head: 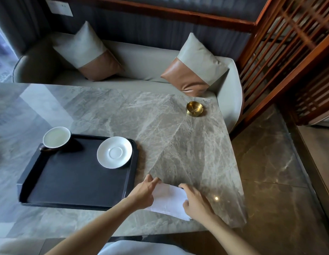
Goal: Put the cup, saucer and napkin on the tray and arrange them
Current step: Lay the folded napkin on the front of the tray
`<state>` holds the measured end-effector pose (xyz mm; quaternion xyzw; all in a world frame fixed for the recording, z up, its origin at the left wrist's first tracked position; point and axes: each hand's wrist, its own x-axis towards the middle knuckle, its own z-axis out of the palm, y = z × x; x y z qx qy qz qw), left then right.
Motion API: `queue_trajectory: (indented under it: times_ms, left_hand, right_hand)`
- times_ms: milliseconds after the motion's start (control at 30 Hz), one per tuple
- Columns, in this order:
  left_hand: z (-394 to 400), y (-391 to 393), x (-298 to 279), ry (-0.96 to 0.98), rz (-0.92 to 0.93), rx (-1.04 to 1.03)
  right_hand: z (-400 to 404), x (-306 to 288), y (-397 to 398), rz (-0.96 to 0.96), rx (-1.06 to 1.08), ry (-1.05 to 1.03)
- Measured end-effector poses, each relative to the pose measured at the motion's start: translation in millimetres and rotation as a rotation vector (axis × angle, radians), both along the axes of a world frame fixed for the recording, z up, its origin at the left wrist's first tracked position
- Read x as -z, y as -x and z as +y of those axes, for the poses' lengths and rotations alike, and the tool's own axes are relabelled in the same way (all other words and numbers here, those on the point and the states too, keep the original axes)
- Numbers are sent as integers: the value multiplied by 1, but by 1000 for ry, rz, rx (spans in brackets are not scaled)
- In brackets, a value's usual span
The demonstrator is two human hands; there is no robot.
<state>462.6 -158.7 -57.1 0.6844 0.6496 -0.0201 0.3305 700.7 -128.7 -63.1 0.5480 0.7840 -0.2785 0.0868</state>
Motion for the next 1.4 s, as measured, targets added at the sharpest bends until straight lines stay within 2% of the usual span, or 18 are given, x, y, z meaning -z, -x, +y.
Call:
queue_trajectory:
  times_ms: [33, 100, 167, 267, 333, 400, 767, 1033, 1400]
  left_hand:
    - [3, 1, -1, -3, -20, -25]
    - [-12, 86, -35, -100, -3, -157]
    - [-3, 89, -41, -139, 2, -131]
    - [-12, 94, -51, -88, -13, -115]
    - [-13, 99, -52, -111, -37, -136]
    - [-41, 192, -62, -151, -16, -208]
    - [-47, 201, -60, -129, 2, -175]
    - [-48, 203, -52, -102, 13, -192]
    - [-75, 297, -28, -28, 31, -217]
  right_hand:
    - [0, -8, 3, 17, 28, 4]
    - [11, -40, 92, 43, -143, -95]
    - [15, -56, 97, 57, -118, -141]
    - [16, -57, 102, 24, -136, -128]
    - [13, -55, 101, 109, -96, -127]
    - [0, -62, 191, 141, -176, -143]
    - [-9, -58, 191, 271, -89, -98]
    - [-12, -45, 194, 268, -103, -72]
    - [-37, -22, 284, 254, -40, -53]
